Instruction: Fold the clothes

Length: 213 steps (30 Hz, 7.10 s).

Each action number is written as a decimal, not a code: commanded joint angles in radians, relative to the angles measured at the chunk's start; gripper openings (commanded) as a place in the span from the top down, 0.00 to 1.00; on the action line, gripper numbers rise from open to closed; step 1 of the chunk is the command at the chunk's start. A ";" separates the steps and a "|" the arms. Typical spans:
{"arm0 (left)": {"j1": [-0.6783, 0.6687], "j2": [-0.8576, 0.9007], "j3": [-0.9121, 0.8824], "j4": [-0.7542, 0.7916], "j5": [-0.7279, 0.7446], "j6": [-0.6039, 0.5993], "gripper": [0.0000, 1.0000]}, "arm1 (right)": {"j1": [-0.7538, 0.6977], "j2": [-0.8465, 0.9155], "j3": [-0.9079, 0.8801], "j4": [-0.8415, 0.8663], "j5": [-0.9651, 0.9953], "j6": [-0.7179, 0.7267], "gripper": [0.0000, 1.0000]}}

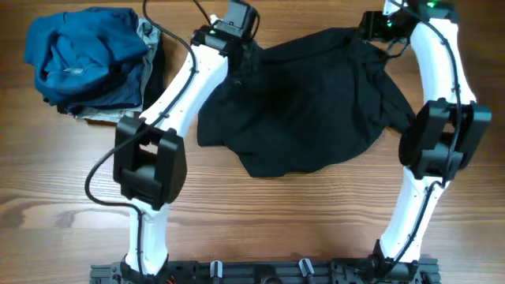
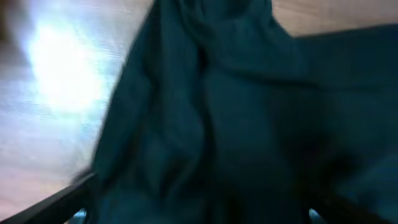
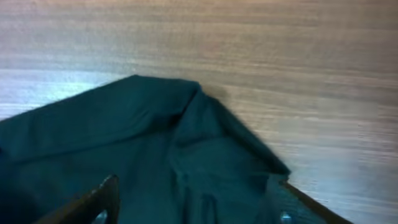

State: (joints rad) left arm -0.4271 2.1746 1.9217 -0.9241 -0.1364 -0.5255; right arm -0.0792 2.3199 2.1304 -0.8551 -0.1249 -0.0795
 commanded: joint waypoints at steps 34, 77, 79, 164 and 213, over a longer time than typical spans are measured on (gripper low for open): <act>-0.039 -0.041 -0.039 -0.008 0.027 -0.137 0.06 | -0.082 0.076 0.006 0.240 0.283 0.425 0.96; -0.345 -0.357 -0.695 0.126 0.350 -0.143 0.21 | -0.115 -0.973 -0.744 -0.457 0.020 0.431 0.00; -0.357 -0.278 -0.699 0.175 0.354 -0.195 0.31 | -0.115 -0.974 -0.744 -0.454 0.021 0.419 0.00; -0.126 -0.536 -0.740 -0.133 0.235 0.020 0.75 | -0.237 -0.910 -1.259 0.080 -0.033 0.422 0.92; -0.138 -0.477 -0.557 -0.080 0.105 0.024 0.96 | -0.237 -0.910 -1.259 0.056 -0.034 0.394 0.96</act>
State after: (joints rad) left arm -0.5686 1.6184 1.3701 -1.1007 0.0559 -0.5056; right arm -0.3096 1.4162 0.8593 -0.7998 -0.1425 0.3347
